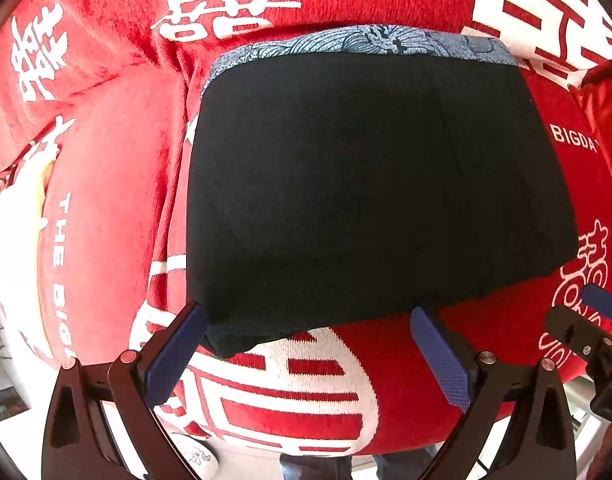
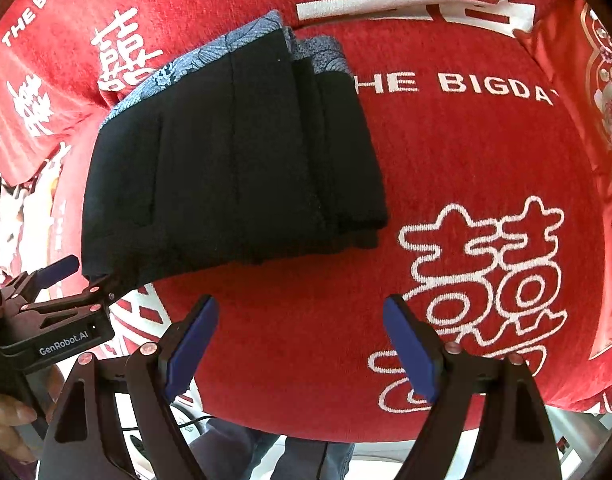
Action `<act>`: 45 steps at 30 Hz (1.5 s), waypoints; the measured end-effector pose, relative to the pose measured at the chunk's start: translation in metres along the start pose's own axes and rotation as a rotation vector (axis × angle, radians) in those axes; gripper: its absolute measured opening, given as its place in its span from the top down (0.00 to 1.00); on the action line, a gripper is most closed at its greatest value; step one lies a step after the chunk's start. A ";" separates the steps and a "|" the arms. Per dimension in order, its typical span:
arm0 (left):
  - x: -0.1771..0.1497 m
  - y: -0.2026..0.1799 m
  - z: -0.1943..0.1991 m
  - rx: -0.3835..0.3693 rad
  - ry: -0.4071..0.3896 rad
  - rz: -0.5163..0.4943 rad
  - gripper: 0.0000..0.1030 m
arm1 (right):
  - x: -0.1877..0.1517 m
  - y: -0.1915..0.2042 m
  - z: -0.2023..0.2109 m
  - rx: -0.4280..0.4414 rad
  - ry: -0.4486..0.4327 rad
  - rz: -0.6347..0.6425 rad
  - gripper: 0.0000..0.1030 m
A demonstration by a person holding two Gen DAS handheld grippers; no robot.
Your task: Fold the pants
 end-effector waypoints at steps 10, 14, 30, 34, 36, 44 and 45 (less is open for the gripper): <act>0.019 0.027 0.007 -0.035 -0.070 0.085 0.01 | 0.019 -0.023 0.005 0.052 -0.043 -0.067 0.16; 0.036 0.057 -0.003 -0.090 -0.107 0.151 0.01 | 0.044 -0.045 -0.001 0.128 -0.068 -0.128 0.16; 0.049 0.087 -0.090 -0.487 -0.018 0.339 0.00 | 0.084 -0.058 -0.083 0.543 0.048 -0.192 0.15; 0.048 0.074 -0.090 -0.514 0.004 0.373 0.02 | 0.087 -0.062 -0.090 0.508 0.060 -0.290 0.32; 0.050 0.068 -0.081 -0.538 -0.020 0.364 0.17 | 0.086 -0.061 -0.087 0.504 0.076 -0.276 0.44; 0.049 0.065 -0.038 -0.540 -0.061 0.333 0.41 | 0.086 -0.045 -0.045 0.601 0.051 -0.295 0.63; 0.046 0.064 -0.030 -0.530 -0.060 0.318 0.41 | 0.084 -0.038 -0.041 0.612 0.052 -0.300 0.63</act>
Point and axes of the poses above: each gripper's, at about its wrist camera, not at the fingertips, and z roughly against the way its jaws point, y to its left, x to its top, the point moved 3 cm from there along -z, roughly the way its jaws point, and after that the axes turned 15 degrees about -y, right-handed, at the moved point
